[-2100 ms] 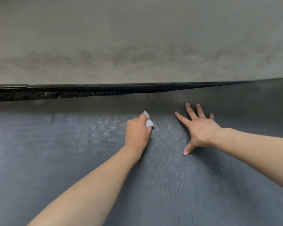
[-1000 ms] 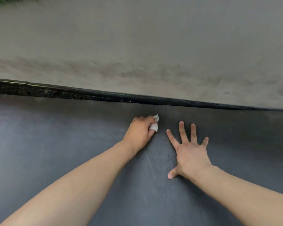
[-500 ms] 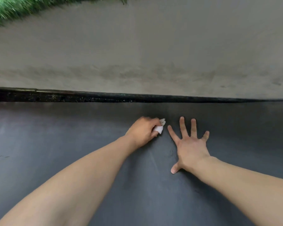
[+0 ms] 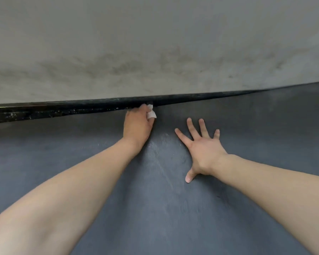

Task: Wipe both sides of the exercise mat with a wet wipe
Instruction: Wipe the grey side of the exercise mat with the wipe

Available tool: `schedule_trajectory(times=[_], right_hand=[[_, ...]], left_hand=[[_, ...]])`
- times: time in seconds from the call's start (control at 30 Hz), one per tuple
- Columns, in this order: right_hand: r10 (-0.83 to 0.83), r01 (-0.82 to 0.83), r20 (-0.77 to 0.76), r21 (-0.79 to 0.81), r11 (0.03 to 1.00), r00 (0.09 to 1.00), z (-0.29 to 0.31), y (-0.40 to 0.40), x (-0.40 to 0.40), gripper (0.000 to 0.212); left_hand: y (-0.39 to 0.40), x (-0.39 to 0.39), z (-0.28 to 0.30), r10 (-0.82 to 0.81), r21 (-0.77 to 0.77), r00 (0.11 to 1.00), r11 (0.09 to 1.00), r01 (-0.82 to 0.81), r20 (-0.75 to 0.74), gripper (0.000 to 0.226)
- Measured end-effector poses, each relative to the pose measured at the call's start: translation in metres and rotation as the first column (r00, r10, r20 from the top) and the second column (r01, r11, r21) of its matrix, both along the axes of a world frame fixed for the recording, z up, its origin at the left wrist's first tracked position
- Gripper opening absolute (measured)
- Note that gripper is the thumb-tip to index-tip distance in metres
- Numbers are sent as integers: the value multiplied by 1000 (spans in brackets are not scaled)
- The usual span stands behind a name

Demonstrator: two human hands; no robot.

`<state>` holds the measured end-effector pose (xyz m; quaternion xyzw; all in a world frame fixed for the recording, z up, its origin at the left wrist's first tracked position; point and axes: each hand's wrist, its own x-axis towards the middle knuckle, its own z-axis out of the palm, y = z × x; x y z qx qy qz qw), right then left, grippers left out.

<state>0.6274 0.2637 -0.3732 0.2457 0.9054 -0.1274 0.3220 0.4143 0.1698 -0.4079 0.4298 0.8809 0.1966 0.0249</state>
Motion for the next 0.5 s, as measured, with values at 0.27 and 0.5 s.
schedule_trajectory(times=[0.27, 0.5], right_hand=[[-62, 60, 74, 25, 998, 995, 7, -6, -12, 180], [-68, 66, 89, 21, 998, 994, 12, -8, -17, 180]], left_hand=[[-13, -11, 1, -323, -18, 946, 946, 322, -17, 11], [-57, 30, -2, -686, -111, 706, 699, 707, 177, 12]])
